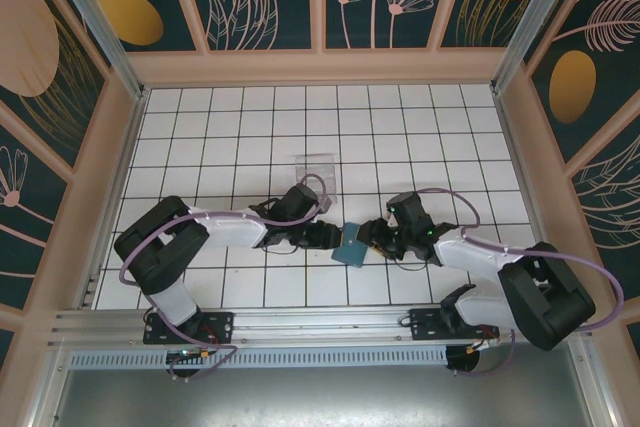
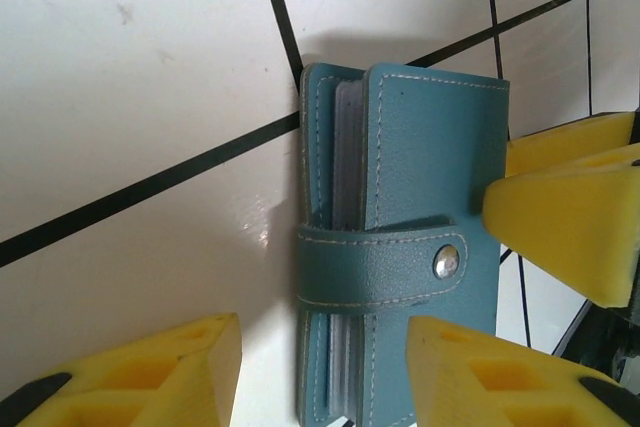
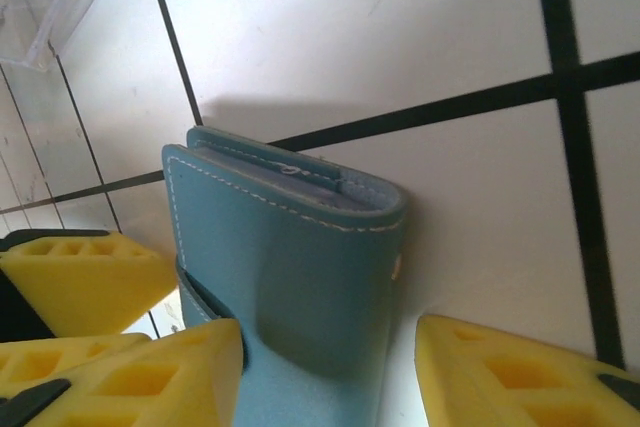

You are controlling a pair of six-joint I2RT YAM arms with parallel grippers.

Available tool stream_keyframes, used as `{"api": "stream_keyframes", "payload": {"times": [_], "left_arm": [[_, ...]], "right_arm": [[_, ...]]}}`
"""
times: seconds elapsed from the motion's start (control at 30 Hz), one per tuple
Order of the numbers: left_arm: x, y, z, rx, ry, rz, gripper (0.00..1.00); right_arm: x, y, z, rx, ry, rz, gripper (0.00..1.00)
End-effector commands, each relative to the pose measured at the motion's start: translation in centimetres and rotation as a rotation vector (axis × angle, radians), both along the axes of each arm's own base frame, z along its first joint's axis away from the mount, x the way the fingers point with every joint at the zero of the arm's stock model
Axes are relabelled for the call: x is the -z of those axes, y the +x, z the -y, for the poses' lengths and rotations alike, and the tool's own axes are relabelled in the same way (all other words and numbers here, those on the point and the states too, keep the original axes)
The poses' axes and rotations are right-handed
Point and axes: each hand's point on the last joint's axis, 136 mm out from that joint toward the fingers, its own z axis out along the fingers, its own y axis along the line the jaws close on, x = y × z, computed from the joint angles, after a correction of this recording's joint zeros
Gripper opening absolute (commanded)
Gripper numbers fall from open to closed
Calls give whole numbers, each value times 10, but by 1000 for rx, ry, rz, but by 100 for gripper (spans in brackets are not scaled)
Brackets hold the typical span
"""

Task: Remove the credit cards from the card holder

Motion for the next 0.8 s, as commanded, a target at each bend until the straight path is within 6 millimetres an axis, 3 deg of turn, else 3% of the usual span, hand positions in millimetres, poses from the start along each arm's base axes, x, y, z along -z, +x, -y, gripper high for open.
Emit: {"api": "stream_keyframes", "payload": {"times": [0.0,0.13,0.33,0.67,0.77], "left_arm": [[-5,2,14,22,-46,-9,45],[-3,0,17,35,-61,-17,39],[-10,-1,23,49,-104,-17,38],[-25,6,24,33,-124,32,37],[-50,14,22,11,-140,102,37]], "right_arm": [[-6,4,-13,-27,47,13,49],[-6,6,-17,-39,64,11,47],[-13,11,-28,-55,106,32,41],[-29,16,-32,-61,109,89,16],[-42,19,-29,-57,101,145,13]]}}
